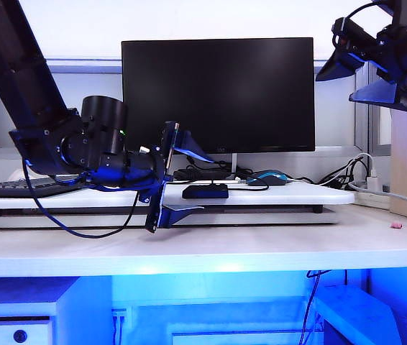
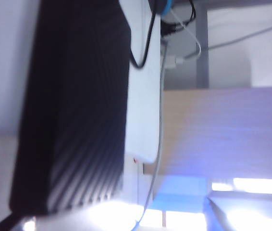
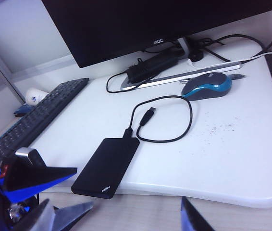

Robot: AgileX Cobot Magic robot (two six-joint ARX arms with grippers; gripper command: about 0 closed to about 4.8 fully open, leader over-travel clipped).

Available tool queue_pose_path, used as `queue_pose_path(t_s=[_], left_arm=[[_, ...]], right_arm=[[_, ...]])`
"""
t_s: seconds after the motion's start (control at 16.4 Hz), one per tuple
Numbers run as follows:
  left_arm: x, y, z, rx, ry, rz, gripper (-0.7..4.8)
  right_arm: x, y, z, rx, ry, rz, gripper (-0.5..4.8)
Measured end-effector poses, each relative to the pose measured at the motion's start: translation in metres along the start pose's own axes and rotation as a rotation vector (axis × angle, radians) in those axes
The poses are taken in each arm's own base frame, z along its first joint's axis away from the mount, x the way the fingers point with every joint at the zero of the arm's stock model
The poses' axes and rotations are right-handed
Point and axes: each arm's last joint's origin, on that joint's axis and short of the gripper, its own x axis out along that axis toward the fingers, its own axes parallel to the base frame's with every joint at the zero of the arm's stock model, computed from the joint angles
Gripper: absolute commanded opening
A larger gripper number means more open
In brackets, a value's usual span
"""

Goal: Unplug the data cable of the portable hard drive.

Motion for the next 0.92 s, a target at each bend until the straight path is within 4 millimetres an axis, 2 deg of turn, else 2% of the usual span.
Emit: queue_pose_path(t_s=[0.31, 0.37, 0.49, 0.61, 0.73, 0.79, 0.86, 0.92], left_arm=[[0.007, 0.0, 0.005, 0.0, -0.029, 0.008, 4.79], [0.008, 0.006, 0.005, -0.009, -0.046, 0.03, 4.79], [0.009, 0.009, 0.006, -0.008, -0.08, 0.04, 4.35], [0.014, 0.008, 0.01, -0.004, -0.101, 0.032, 3.32], [0.026, 0.003, 0.019, -0.03, -0.072, 0.05, 3.32], [0.028, 0.002, 0.019, -0.03, -0.066, 0.053, -0.06], [0.028, 0.006, 0.018, 0.013, -0.036, 0.091, -0.05], [0.028, 0.003, 0.02, -0.006, -0.027, 0.054, -0.06]], right_arm=[[0.006, -0.005, -0.008, -0.006, 0.03, -0.01, 3.38], [0.009, -0.005, -0.007, -0.007, 0.027, -0.009, 3.38], [0.011, -0.003, -0.001, -0.015, -0.004, 0.002, 3.38], [0.015, -0.007, -0.009, -0.007, 0.025, -0.009, 3.38], [0.015, -0.007, -0.008, -0.008, 0.021, -0.007, 3.37], [0.015, -0.007, -0.008, -0.009, 0.02, -0.005, 3.37], [0.015, -0.007, -0.008, -0.01, 0.018, 0.0, 3.37], [0.015, -0.007, -0.007, -0.011, 0.012, 0.0, 3.37]])
